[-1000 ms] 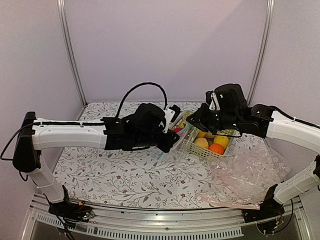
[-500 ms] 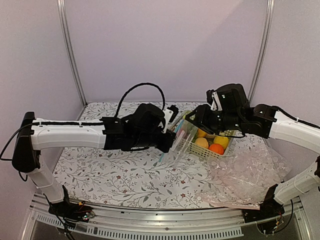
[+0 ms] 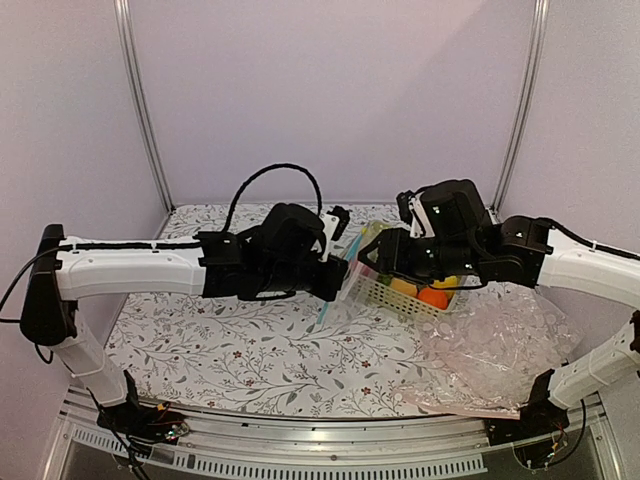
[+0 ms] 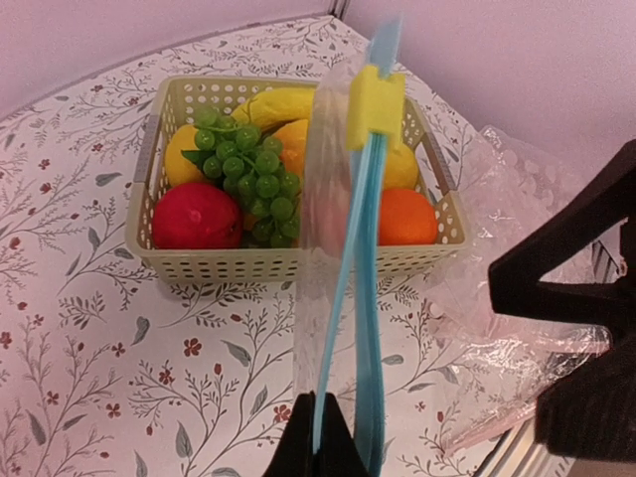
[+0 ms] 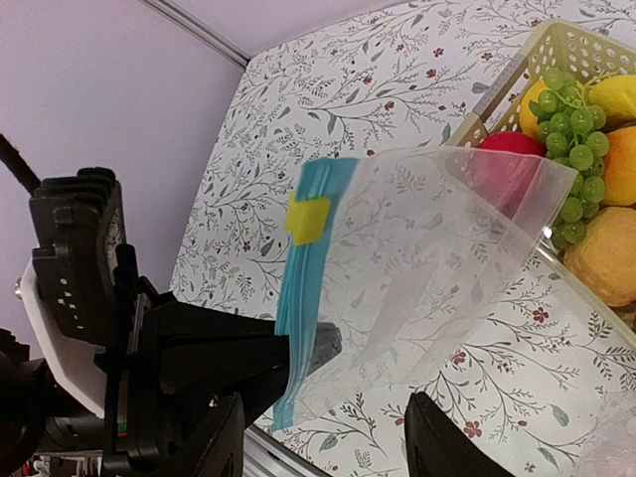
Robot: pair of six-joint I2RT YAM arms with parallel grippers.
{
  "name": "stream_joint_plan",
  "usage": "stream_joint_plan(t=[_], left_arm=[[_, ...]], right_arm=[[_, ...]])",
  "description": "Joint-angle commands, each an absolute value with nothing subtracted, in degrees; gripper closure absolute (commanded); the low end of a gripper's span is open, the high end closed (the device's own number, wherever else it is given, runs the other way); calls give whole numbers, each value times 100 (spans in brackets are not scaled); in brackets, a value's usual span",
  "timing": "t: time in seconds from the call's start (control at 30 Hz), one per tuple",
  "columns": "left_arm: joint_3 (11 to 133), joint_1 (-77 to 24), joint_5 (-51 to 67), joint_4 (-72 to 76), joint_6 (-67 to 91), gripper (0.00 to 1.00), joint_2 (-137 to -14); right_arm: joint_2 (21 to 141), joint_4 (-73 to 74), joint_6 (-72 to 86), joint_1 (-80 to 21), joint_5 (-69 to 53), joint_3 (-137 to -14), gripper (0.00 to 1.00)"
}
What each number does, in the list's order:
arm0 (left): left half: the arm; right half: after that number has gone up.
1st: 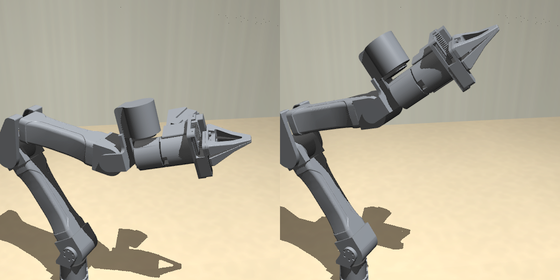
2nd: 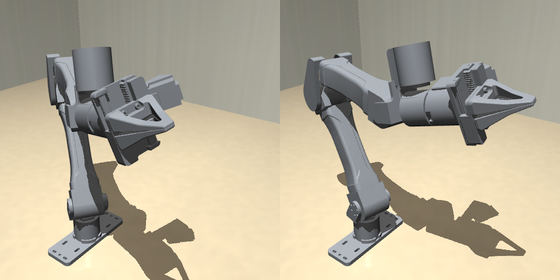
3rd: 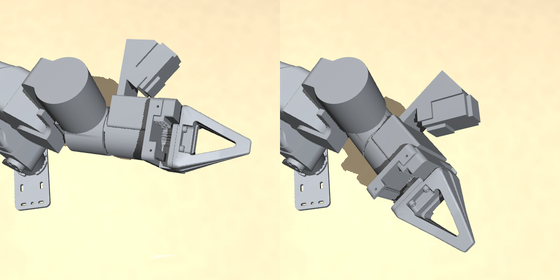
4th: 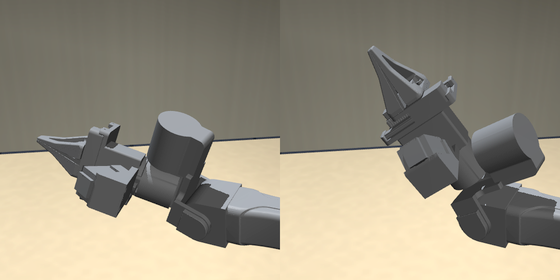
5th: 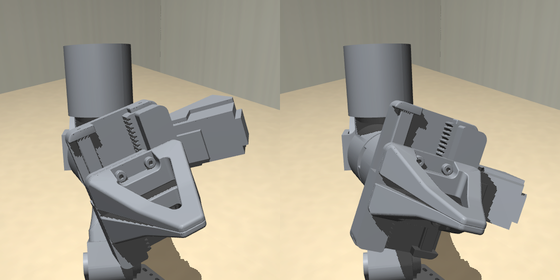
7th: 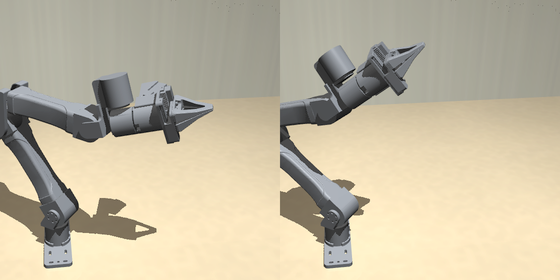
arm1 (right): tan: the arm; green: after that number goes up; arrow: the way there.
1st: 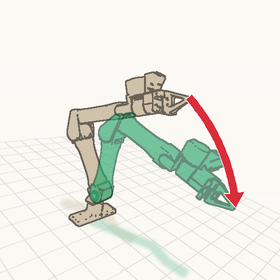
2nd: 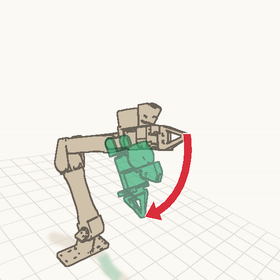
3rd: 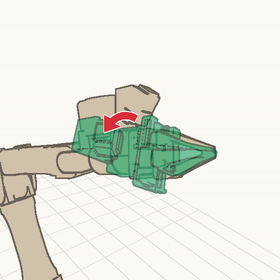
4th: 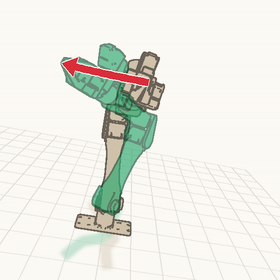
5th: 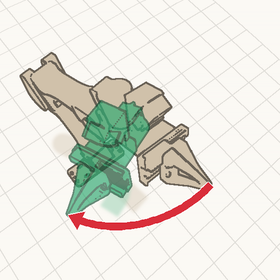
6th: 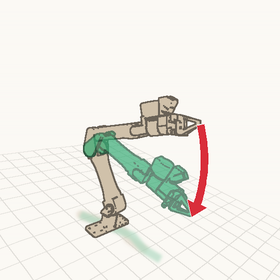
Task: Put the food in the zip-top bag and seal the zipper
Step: Open the zipper food storage bag at the center of the board.
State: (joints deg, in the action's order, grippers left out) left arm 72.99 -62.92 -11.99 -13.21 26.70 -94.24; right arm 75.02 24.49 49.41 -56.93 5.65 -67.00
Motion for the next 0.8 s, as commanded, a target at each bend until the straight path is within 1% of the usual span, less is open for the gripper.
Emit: stream_joint_plan(t=[0.0,0.2,0.43,0.57,0.77], left_arm=[[7207,-6205,-1129,-1415,2766,100,-9290],[7172,-6200,-1149,-1398,2786,100,-9264],[7154,-6197,-1141,-1387,2812,100,-9260],[7153,-6197,-1146,-1362,2813,100,-9246],[7087,-6197,-1211,-1311,2840,100,-9201]], right_arm=[[7764,2497,4794,-5747,659,-6878,46],[8095,2506,4763,-5748,725,-7100,49],[8373,2427,4748,-5749,721,-7257,50],[8516,2623,4738,-5760,970,-7328,51],[8595,2855,4788,-5768,1537,-7328,57]])
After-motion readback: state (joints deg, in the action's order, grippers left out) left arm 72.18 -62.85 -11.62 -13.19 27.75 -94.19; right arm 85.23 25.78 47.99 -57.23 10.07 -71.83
